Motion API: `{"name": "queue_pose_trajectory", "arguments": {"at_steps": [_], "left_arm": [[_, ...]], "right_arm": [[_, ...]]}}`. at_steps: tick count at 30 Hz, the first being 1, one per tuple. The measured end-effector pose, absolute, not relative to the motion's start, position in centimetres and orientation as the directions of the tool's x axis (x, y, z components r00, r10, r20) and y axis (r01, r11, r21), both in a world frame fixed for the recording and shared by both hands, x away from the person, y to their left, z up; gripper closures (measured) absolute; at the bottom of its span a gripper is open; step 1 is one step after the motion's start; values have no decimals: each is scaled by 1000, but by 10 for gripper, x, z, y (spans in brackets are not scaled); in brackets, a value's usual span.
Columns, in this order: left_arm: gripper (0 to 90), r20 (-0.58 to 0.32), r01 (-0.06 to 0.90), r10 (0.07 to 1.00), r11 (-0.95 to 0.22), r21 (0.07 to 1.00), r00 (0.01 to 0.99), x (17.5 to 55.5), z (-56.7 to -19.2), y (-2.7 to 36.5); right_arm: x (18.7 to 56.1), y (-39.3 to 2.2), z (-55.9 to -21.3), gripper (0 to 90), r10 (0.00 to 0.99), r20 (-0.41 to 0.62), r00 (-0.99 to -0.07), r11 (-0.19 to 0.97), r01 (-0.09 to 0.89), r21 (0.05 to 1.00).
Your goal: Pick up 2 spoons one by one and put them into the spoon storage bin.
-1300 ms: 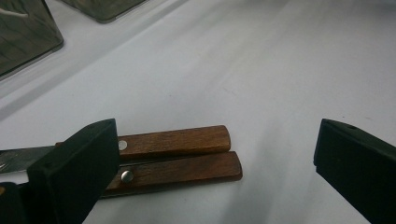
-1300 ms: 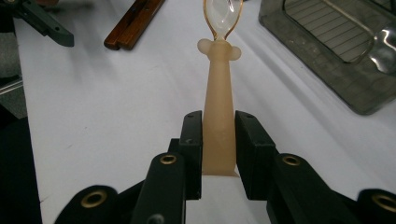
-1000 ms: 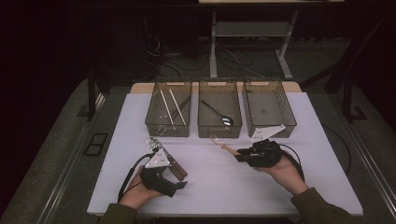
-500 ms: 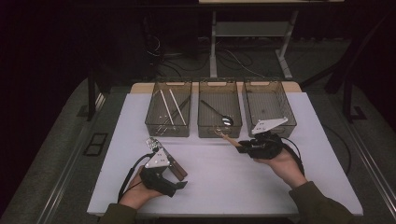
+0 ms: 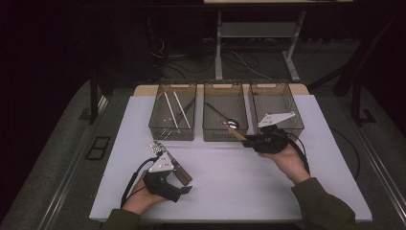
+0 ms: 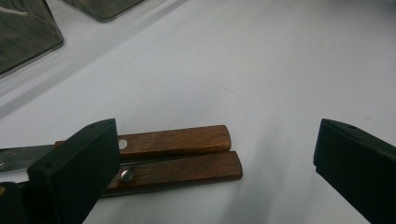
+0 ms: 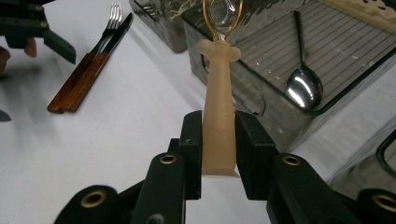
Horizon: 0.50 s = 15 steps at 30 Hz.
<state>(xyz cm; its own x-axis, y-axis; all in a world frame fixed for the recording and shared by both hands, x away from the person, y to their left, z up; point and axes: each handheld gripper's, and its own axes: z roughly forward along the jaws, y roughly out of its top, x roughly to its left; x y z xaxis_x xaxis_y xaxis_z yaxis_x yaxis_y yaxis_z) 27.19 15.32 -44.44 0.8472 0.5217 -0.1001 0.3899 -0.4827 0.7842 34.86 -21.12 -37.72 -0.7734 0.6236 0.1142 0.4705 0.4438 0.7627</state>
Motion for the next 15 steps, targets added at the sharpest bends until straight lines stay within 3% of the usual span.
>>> {"name": "queue_pose_trajectory", "arguments": {"at_steps": [15], "left_arm": [[0, -102, 389, 520, -481, 786, 848, 272, -444, 153]], "right_arm": [[384, -200, -361, 734, 663, 106, -741, 425, 489, 761]]}}
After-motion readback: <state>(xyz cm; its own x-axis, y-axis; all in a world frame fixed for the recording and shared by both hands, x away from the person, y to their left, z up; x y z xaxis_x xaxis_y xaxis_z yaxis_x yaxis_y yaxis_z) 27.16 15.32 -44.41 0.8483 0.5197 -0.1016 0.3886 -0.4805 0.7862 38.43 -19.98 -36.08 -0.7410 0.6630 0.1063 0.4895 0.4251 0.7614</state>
